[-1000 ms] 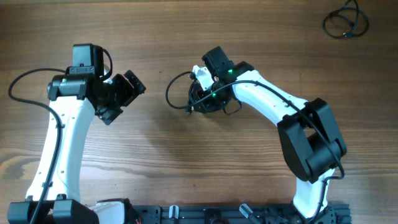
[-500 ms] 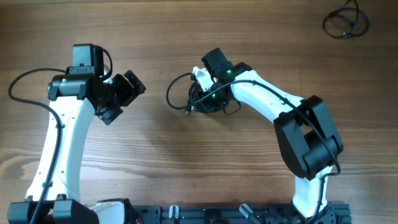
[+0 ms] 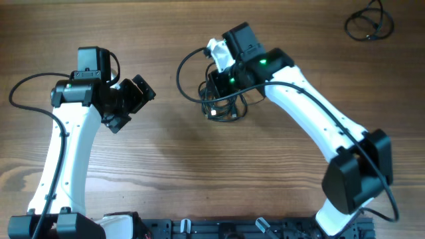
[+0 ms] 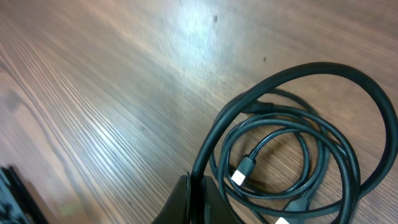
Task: Untangle cables
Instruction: 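Lift the grasped cable with the right gripper toward the upper right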
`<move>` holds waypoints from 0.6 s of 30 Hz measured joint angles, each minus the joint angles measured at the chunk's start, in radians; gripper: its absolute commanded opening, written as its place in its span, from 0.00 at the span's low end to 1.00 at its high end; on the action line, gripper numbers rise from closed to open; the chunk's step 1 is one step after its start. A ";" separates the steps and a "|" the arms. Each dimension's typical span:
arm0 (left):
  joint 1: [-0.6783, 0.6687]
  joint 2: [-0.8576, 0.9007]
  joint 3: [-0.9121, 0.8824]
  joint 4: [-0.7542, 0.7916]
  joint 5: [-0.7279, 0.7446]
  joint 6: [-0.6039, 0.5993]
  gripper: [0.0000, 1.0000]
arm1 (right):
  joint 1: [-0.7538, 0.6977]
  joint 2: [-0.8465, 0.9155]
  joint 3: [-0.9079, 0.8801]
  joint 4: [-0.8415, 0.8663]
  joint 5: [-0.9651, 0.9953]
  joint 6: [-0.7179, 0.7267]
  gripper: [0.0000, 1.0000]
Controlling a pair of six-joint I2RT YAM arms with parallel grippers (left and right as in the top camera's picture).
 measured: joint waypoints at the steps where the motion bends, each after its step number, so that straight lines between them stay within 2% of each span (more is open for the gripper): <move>1: 0.000 0.000 0.000 0.000 0.000 0.000 1.00 | -0.005 -0.016 0.000 0.011 0.000 0.024 0.04; 7: 0.000 0.000 0.000 0.007 0.000 0.000 1.00 | -0.051 -0.183 0.000 0.080 0.000 0.132 0.04; 13: 0.000 0.000 0.000 0.008 0.000 0.000 1.00 | -0.053 -0.302 0.003 0.298 -0.027 0.222 0.04; 18: 0.000 0.000 0.000 0.010 0.000 0.000 1.00 | -0.053 -0.351 0.003 0.417 -0.034 0.255 0.04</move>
